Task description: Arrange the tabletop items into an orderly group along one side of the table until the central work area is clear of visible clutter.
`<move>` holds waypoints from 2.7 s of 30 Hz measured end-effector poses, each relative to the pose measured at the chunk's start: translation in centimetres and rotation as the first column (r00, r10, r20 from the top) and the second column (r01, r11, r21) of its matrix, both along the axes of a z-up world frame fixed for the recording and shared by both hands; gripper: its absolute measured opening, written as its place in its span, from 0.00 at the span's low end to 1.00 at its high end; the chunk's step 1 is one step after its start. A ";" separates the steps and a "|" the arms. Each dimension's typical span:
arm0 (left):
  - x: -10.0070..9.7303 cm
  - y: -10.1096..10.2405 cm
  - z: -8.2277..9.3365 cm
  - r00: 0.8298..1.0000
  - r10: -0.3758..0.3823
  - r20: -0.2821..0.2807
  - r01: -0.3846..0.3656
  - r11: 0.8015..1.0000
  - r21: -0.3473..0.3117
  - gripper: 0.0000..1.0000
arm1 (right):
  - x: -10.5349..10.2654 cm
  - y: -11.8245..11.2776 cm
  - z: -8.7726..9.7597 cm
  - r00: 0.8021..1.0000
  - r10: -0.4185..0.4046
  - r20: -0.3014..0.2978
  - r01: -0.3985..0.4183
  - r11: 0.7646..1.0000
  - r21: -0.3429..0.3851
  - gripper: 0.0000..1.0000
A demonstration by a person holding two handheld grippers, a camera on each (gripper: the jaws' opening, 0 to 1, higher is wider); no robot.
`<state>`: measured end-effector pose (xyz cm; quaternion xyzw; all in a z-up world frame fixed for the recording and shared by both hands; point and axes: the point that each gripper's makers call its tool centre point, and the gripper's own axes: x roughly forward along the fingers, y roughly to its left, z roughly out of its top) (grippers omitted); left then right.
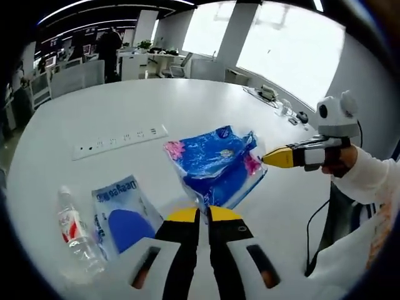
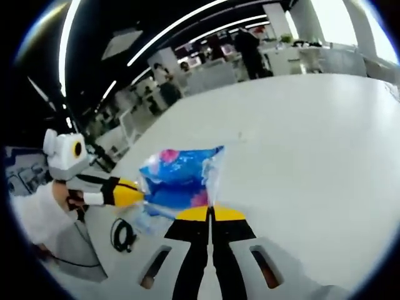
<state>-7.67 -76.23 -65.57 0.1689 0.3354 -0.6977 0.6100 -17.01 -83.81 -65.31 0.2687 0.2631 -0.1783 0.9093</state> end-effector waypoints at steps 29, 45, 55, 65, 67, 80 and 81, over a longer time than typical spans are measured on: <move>1.9 -5.1 -9.0 0.993 0.041 -0.109 -0.018 0.980 0.199 0.01 | 1.4 -5.0 -9.9 0.981 -0.027 -0.190 0.041 0.997 0.069 0.00; 1.8 -4.2 -11.1 0.997 0.020 -0.075 -0.002 0.973 0.232 0.01 | 1.0 -4.2 -11.7 0.981 -0.034 -0.192 0.058 0.991 0.121 0.00; 1.9 -4.4 -11.1 0.997 0.030 -0.065 -0.015 0.976 0.219 0.01 | 0.9 -4.1 -11.7 0.981 -0.035 -0.191 0.058 0.992 0.116 0.00; 1.9 -4.1 -9.7 0.994 0.074 -0.075 -0.060 0.983 0.174 0.20 | 1.0 -3.9 -10.6 0.986 0.007 -0.169 -0.008 1.000 -0.006 0.21; 2.0 -3.8 -9.3 0.994 0.081 -0.072 -0.068 0.983 0.169 0.23 | 0.8 -4.1 -10.1 0.987 -0.006 -0.159 0.001 0.999 -0.034 0.28; 2.3 -1.9 -6.2 0.990 0.134 -0.033 -0.131 0.989 0.063 0.65 | -0.7 -2.1 -6.6 0.998 -0.015 -0.065 0.011 0.998 -0.068 0.56; 1.9 -1.6 -5.6 0.992 0.124 -0.036 -0.122 0.992 0.040 0.66 | -0.8 -2.0 -6.3 0.998 -0.020 -0.054 0.016 0.997 -0.072 0.57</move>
